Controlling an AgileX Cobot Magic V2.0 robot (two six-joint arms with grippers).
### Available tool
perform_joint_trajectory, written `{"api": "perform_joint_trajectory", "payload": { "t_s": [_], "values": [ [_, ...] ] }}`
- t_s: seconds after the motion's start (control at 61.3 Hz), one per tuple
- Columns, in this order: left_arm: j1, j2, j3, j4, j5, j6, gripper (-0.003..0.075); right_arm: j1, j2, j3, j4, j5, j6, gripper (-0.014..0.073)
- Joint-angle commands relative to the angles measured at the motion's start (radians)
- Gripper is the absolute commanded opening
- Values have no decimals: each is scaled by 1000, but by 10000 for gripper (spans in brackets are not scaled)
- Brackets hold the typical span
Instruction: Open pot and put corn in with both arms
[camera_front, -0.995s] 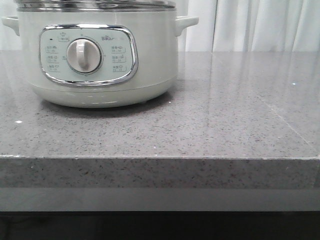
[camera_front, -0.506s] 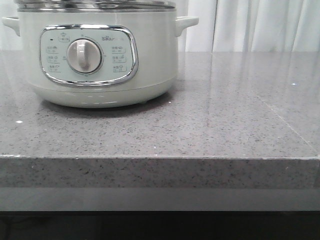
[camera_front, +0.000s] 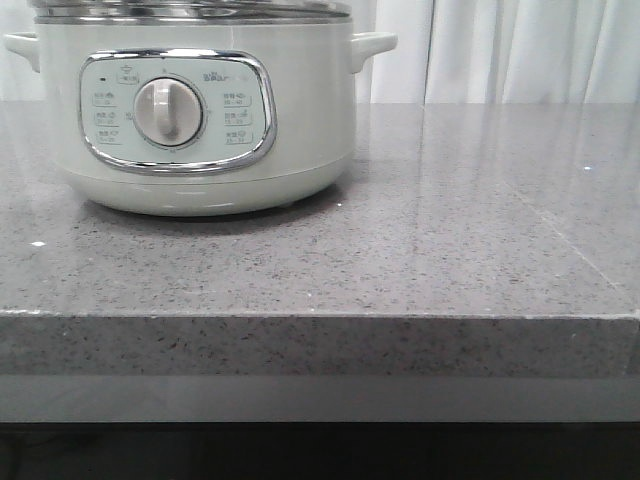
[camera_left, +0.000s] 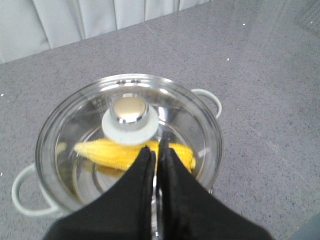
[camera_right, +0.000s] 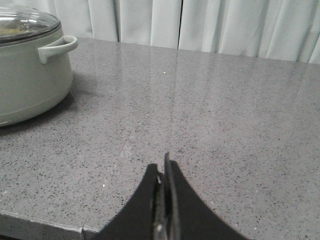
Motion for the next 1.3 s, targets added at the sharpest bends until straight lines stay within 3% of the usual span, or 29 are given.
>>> {"api": "perform_joint_trajectory", "payload": {
  "t_s": [0.0,0.245,0.587,0.783,1.288],
  "values": [
    [1,-120,120,-24,-164,2,-19,-5,12,-26,5,-83,-3,-60],
    [1,-496,513,-24,-375,2,-18,-5,12,-26,5,-83,-3,-60],
    [1,-969,841,-24,-396,2,-18,-5,12,-26,5,-83,-3,-60],
    [1,-1138,910,-18,-398,2,-18,-5,12,-26,5,-83,-3,-60],
    [1,-1152,941,-18,-390,2,-18,-5,12,-26,5,-83,-3,-60]
  ]
}}
